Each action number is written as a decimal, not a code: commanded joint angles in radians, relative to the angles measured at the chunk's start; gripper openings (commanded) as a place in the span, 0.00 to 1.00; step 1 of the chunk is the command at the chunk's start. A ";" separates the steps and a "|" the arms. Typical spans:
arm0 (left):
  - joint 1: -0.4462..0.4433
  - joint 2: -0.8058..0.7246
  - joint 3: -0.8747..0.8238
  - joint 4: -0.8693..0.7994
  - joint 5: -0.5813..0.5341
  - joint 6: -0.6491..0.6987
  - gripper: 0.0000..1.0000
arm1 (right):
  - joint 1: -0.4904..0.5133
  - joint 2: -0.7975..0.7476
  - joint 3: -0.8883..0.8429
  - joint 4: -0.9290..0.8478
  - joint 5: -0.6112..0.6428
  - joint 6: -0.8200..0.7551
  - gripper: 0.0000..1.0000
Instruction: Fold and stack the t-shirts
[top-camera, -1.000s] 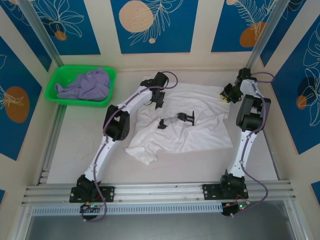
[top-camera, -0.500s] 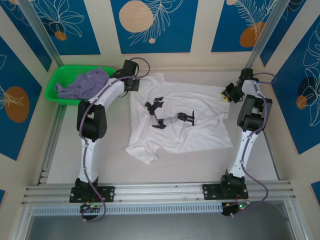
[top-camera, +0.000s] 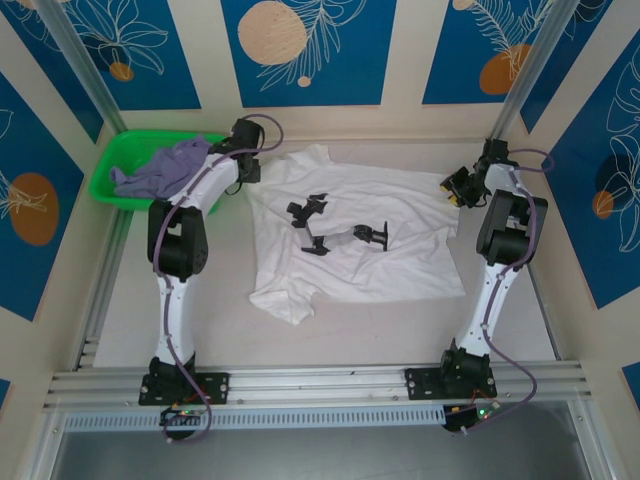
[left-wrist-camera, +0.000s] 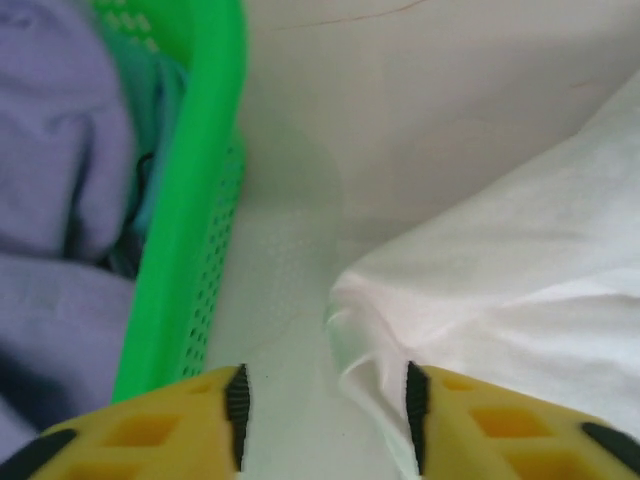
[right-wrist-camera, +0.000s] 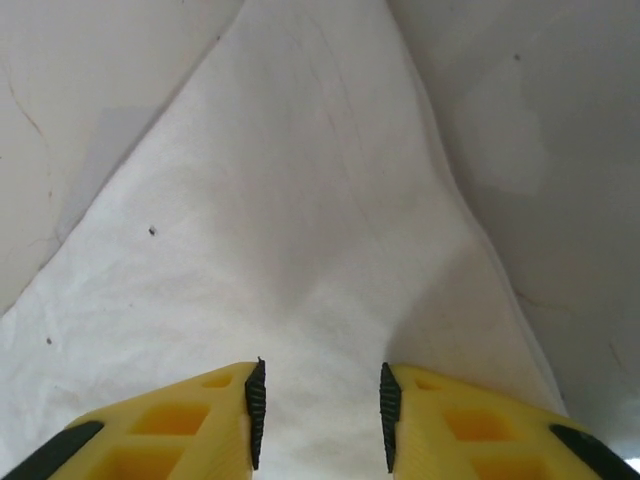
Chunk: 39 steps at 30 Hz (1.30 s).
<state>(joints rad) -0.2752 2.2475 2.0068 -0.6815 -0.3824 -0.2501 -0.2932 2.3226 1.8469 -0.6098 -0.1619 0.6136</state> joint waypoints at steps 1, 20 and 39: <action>-0.003 -0.115 0.001 -0.053 -0.017 -0.069 0.56 | 0.019 -0.126 -0.049 0.026 -0.001 -0.003 0.47; -0.341 -0.369 -0.537 0.058 0.085 -0.337 0.76 | 0.198 -1.017 -1.091 0.239 0.248 0.301 0.54; -0.319 -0.088 -0.314 -0.065 0.053 -0.212 0.53 | 0.271 -1.009 -1.199 0.265 0.180 0.240 0.45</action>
<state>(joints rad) -0.6106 2.1269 1.6478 -0.6968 -0.3130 -0.4953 -0.0154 1.3186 0.6579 -0.3565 0.0334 0.8566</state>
